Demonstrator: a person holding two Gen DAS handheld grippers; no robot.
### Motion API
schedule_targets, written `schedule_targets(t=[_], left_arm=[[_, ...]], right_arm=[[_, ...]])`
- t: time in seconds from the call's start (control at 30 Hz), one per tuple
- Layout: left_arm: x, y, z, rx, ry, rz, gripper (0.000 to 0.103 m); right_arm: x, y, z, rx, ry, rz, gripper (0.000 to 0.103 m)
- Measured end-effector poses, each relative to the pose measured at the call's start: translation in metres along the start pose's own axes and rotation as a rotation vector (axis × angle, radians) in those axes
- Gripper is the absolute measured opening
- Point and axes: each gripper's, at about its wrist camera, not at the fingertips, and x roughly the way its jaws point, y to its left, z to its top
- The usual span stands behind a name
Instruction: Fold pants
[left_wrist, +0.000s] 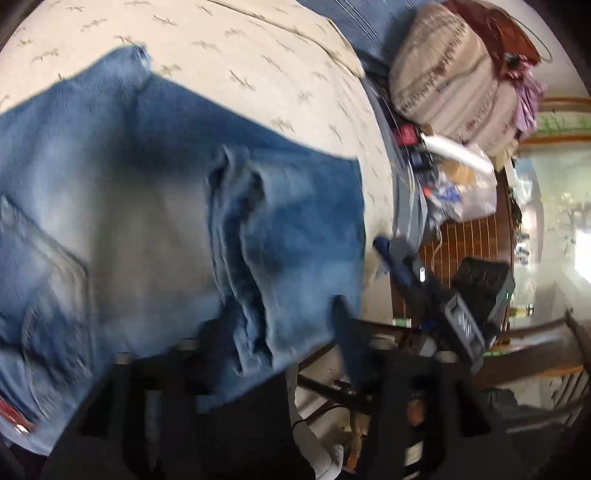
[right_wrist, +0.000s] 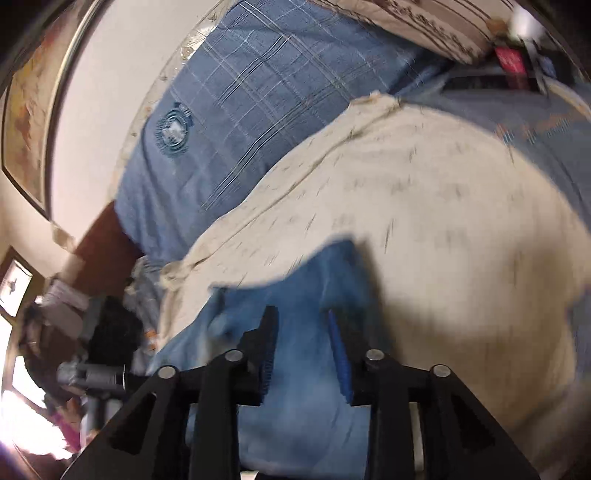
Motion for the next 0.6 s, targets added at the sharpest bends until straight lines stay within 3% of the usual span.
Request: schedule_targets(t=[0.13,0.47,0.53,0.57,0.6], left_arm=[[0.015,0.001,-0.008,-0.014,0.058,-0.013,0.057],[0.02,0.006,-0.003,-0.092,0.051,0.051,0.057],[0.021,0.005,0.001,-0.087,0.04,0.077,0.057],[0.022,0.006,0.002,-0.087,0.042,0.09,0.057],[0.026,0.006,0.003,-0.095,0.052,0.103,0.054]], right_arm=[[-0.019,0.021,-0.041,-0.129,0.008,-0.029,0.052],[0.013,0.079,-0.084,-0.658,0.09,-0.217,0.052],[0.026,0.079,-0.086,-0.721,0.109,-0.276,0.043],[0.032,0.078,-0.086,-0.741,0.117,-0.304,0.032],[0.035,0.076,-0.086,-0.749,0.13,-0.311,0.004]])
